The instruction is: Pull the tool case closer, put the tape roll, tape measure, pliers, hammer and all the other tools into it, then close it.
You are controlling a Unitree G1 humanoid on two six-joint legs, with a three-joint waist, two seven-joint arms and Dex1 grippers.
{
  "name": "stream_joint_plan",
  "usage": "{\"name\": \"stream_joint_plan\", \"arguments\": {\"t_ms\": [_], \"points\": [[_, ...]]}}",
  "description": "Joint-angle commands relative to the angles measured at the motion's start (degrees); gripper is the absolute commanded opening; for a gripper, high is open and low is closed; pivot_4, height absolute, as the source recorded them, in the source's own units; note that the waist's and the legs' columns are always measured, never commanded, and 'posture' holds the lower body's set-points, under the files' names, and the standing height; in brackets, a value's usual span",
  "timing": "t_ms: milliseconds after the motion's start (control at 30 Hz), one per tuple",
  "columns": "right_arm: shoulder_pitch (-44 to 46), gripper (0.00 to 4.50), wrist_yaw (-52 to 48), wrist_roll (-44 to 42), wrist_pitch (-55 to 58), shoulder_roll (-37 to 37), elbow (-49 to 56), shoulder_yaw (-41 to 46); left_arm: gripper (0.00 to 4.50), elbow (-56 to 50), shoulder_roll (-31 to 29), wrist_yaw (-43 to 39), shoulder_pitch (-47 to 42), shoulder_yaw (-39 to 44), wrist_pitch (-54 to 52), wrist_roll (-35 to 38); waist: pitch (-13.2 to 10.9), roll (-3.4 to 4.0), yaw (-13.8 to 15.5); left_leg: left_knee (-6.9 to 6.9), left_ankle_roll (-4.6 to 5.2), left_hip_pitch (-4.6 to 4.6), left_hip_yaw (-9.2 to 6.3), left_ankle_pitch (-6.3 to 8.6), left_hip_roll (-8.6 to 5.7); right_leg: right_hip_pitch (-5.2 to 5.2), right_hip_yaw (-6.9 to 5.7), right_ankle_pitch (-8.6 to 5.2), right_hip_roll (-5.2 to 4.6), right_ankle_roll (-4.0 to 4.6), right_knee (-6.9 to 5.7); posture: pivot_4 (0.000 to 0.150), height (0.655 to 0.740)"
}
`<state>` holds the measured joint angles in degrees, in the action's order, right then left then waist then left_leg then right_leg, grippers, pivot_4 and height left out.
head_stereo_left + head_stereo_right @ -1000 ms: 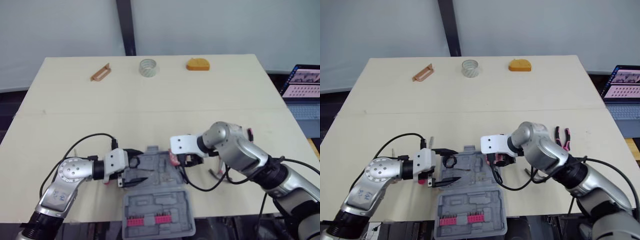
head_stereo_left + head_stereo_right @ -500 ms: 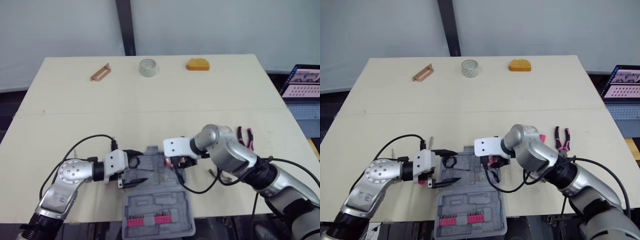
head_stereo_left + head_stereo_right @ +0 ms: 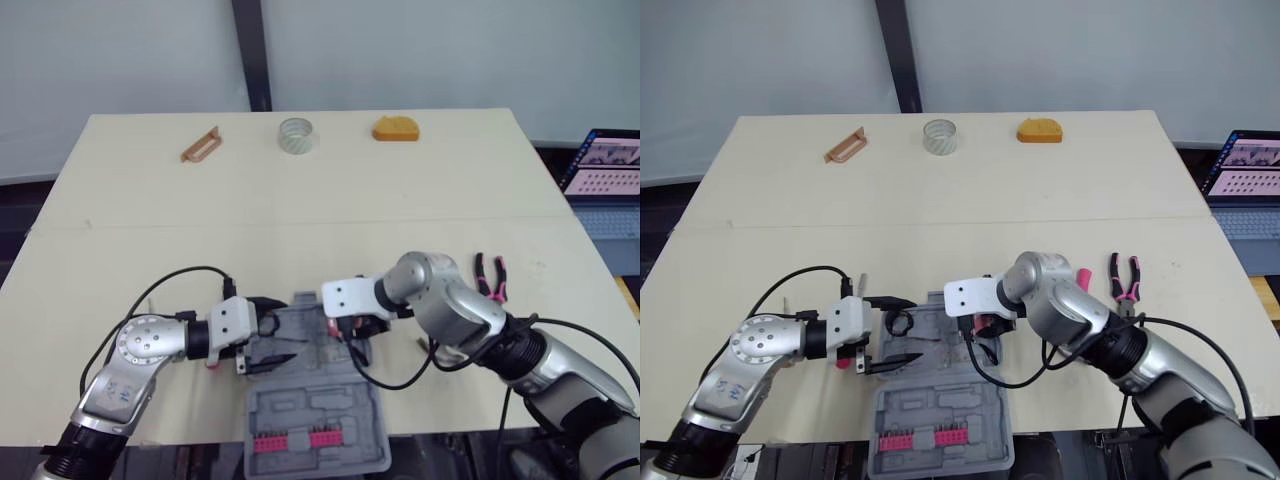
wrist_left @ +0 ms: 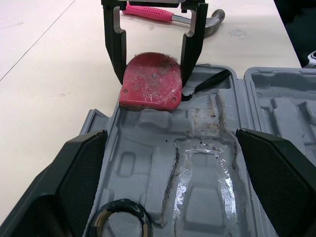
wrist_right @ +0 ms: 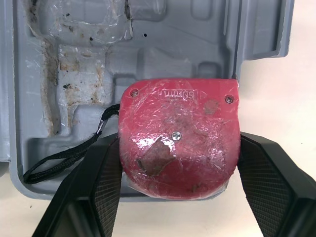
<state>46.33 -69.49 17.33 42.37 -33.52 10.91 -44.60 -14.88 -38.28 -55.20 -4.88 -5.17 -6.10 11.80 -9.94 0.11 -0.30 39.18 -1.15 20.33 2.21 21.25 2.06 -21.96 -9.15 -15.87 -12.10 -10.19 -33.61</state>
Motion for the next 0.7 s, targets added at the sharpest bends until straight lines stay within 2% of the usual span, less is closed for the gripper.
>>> {"name": "stream_joint_plan", "arguments": {"t_ms": [33, 633, 667, 700], "points": [[-0.30, 2.92, 0.47, 0.68, -0.91, 0.28, 0.67, 0.38, 4.50, -0.61, 0.27, -0.22, -0.28, 0.06, 0.79, 0.77, 0.00, 0.00, -0.02, 0.00, 0.00, 0.00, 0.00, 0.00, 0.00, 0.00, 0.00, 0.00, 0.00, 0.00, 0.00, 0.150, 0.7400], [-0.42, 2.92, 0.81, 1.12, -1.17, 0.70, 0.68, 1.30, 4.50, -0.60, 0.87, -0.11, -0.55, -0.52, 0.57, 0.70, 0.00, 0.00, -0.03, 0.00, 0.00, 0.00, 0.00, 0.00, 0.00, 0.00, 0.00, 0.00, 0.00, 0.00, 0.00, 0.150, 0.7400], [-0.39, 3.94, 0.89, 1.04, -1.06, 0.81, 0.68, 1.42, 4.50, -0.60, 0.89, -0.11, -0.55, -0.53, 0.56, 0.69, 0.00, 0.00, -0.03, 0.00, 0.00, 0.00, 0.00, 0.00, 0.00, 0.00, 0.00, 0.00, 0.00, 0.00, 0.00, 0.150, 0.7400], [-0.35, 4.30, 0.94, 0.96, -0.97, 0.90, 0.69, 1.53, 4.50, -0.60, 0.91, -0.09, -0.55, -0.53, 0.55, 0.67, 0.00, 0.00, -0.04, 0.00, 0.00, 0.00, 0.00, 0.00, 0.00, 0.00, 0.00, 0.00, 0.00, 0.00, 0.00, 0.150, 0.7400]]}}
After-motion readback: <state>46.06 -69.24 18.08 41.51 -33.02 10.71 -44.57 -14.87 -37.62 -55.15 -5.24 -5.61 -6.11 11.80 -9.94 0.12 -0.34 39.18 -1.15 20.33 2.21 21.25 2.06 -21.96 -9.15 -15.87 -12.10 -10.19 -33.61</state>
